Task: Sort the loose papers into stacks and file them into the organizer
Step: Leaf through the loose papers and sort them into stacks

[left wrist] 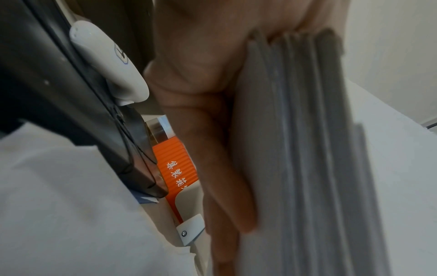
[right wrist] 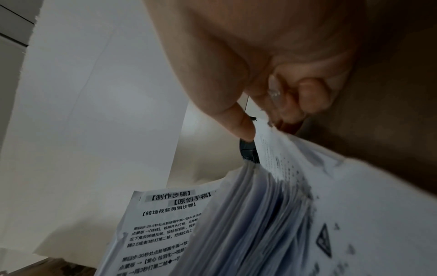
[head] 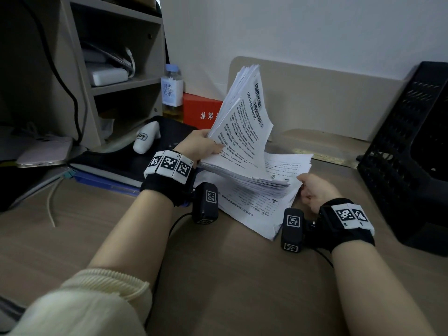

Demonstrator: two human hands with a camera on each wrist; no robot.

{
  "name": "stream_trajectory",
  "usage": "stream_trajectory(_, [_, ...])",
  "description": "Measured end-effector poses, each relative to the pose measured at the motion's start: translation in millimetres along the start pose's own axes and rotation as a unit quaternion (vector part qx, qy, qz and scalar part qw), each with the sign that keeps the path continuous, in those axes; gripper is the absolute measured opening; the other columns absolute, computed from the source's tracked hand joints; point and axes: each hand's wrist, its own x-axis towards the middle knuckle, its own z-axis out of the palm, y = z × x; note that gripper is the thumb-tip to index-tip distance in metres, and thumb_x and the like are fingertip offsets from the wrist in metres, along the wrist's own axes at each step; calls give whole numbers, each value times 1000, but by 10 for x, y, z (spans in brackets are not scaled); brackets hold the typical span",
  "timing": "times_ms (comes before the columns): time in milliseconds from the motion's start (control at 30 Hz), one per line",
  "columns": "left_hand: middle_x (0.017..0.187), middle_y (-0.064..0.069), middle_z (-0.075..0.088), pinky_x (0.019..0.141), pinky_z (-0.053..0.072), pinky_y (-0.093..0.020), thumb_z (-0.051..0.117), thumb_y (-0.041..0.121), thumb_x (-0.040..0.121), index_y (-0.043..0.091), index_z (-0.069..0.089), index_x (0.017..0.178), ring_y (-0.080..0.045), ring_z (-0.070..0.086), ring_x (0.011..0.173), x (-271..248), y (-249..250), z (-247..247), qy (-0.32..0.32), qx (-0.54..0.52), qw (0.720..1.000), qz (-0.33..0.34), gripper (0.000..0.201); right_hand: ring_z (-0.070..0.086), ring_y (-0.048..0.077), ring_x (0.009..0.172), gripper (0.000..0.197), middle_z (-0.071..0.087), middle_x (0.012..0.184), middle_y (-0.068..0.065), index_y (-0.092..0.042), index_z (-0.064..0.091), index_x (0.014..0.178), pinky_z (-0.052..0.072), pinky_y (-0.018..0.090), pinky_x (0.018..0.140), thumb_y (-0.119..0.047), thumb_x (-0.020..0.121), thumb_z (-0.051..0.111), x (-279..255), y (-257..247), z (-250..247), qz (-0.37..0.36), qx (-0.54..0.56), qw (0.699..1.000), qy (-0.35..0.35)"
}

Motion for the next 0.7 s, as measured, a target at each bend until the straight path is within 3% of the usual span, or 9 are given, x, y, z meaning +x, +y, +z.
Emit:
stream_trajectory(100, [122, -11, 67, 100, 50, -44, 65, 6, 89, 8, 59, 127, -25, 65, 109, -1, 3, -2, 2, 1, 1000, 0, 38, 29, 3, 26, 4, 39, 66, -1, -15, 50, 90, 20, 15, 29, -15, 93, 53, -16, 23, 47, -4, 13, 998, -65])
stream_trajectory(233, [122, -11, 67, 100, 50, -44, 66, 6, 89, 9, 60, 124, -25, 66, 109, -9, 5, -6, 0, -1, 1000, -2, 37, 26, 2, 24, 15, 35, 62, -1, -15, 47, 81, 17, 11, 29, -11, 96, 48, -108, 10, 78, 3, -17, 996, -88])
stream_trajectory(333, [121, -9, 67, 98, 52, -41, 65, 6, 89, 9, 60, 124, -24, 66, 106, -24, 15, -15, 1, -2, 1000, 1, 35, 25, 2, 23, 22, 40, 47, -2, -13, 44, 76, 16, 10, 29, -2, 95, 39, -168, -8, 85, 9, -18, 995, -94])
stream_trajectory(433, [119, -5, 68, 94, 53, -35, 65, 8, 90, 11, 61, 124, -20, 66, 104, -41, 29, -28, 5, -3, 1000, 7, 35, 29, 2, 24, 22, 41, 56, 1, -11, 49, 75, 20, 10, 31, 3, 91, 41, -198, -42, 91, -21, -5, 998, -52])
stream_trajectory(533, [118, -4, 68, 96, 53, -36, 65, 8, 90, 11, 61, 125, -19, 67, 103, -70, 68, -42, 15, -18, 1000, 16, 35, 35, 8, 28, 22, 41, 56, 4, -7, 52, 71, 22, 13, 31, 4, 88, 45, -237, -98, 83, -77, -9, 997, 14])
stream_trajectory(633, [118, -5, 68, 97, 52, -38, 63, 6, 91, 11, 61, 125, -21, 66, 105, -90, 131, -59, 39, -25, 998, 35, 34, 37, 4, 22, 28, 45, 55, 9, -7, 50, 65, 22, 12, 27, 4, 88, 41, -248, -127, 56, -139, 30, 987, 79])
stream_trajectory(700, [118, -6, 68, 97, 52, -40, 62, 8, 92, 12, 61, 125, -21, 66, 105, -93, 158, -85, 60, -22, 997, 45, 33, 44, 9, 31, 25, 49, 58, 9, -7, 51, 65, 28, 14, 30, 1, 87, 42, -238, -125, 36, -166, 74, 975, 128])
